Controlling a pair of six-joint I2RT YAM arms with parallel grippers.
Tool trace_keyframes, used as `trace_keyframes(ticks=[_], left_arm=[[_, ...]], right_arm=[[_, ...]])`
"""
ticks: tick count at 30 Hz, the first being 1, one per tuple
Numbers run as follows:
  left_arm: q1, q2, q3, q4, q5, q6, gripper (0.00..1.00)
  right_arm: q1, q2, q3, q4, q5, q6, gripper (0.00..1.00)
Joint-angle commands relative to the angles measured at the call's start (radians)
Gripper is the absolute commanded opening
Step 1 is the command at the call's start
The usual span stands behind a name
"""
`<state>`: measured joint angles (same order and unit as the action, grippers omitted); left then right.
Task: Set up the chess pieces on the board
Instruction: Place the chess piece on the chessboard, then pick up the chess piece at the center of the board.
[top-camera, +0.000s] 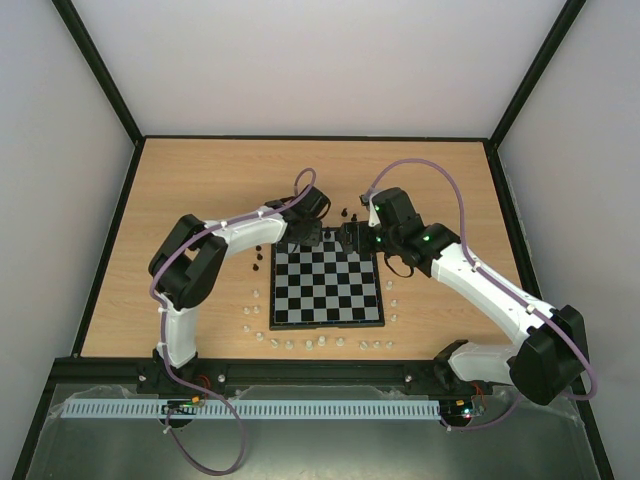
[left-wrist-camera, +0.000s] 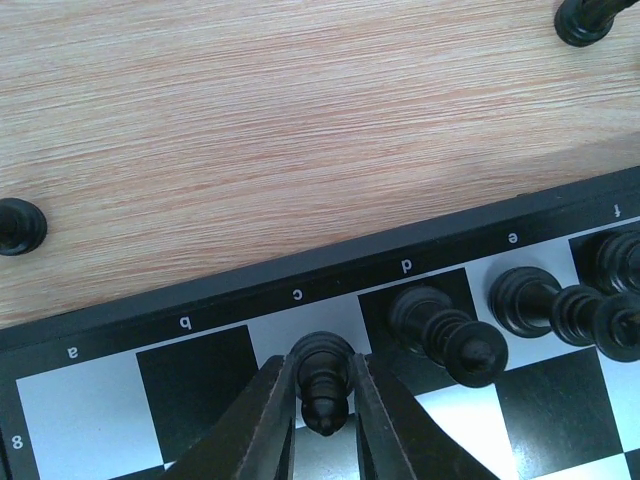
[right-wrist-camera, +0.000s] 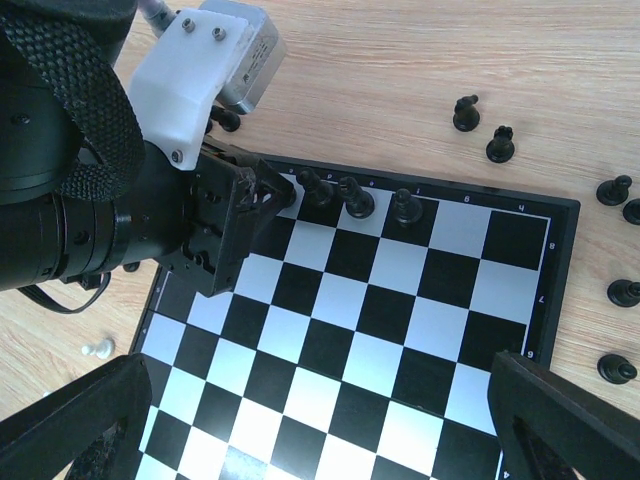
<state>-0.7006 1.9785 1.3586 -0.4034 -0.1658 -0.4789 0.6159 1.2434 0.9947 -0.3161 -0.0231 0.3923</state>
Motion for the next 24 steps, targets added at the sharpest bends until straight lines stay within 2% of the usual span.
trace_keyframes(ticks=[1,4,10,17,21,24], left_arm=[[-0.005,0.004,0.030,-0.028,-0.021,-0.003,0.20],[-0.007,-0.006,0.030,-0.033,-0.027,-0.003,0.24],[-0.018,-0.045,0.020,-0.053,-0.035,-0.004,0.24],[-0.032,-0.165,-0.018,-0.080,-0.061,-0.013,0.26],[-0.037,-0.253,-0.026,-0.098,-0.076,-0.014,0.31],[-0.036,-0.318,-0.034,-0.101,-0.102,-0.003,0.36]], right_arm=[[0.004,0.003,-0.013,-0.006,-0.012,-0.002,0.93],[0.005,0.004,-0.012,-0.006,-0.011,-0.001,0.93],[0.005,-0.001,-0.013,-0.007,-0.014,-0.003,0.93],[0.005,-0.002,-0.013,-0.006,-0.014,-0.003,0.93],[0.005,0.003,-0.010,-0.007,-0.010,-0.003,0.94],[0.005,0.004,-0.010,-0.006,-0.002,-0.001,0.99]])
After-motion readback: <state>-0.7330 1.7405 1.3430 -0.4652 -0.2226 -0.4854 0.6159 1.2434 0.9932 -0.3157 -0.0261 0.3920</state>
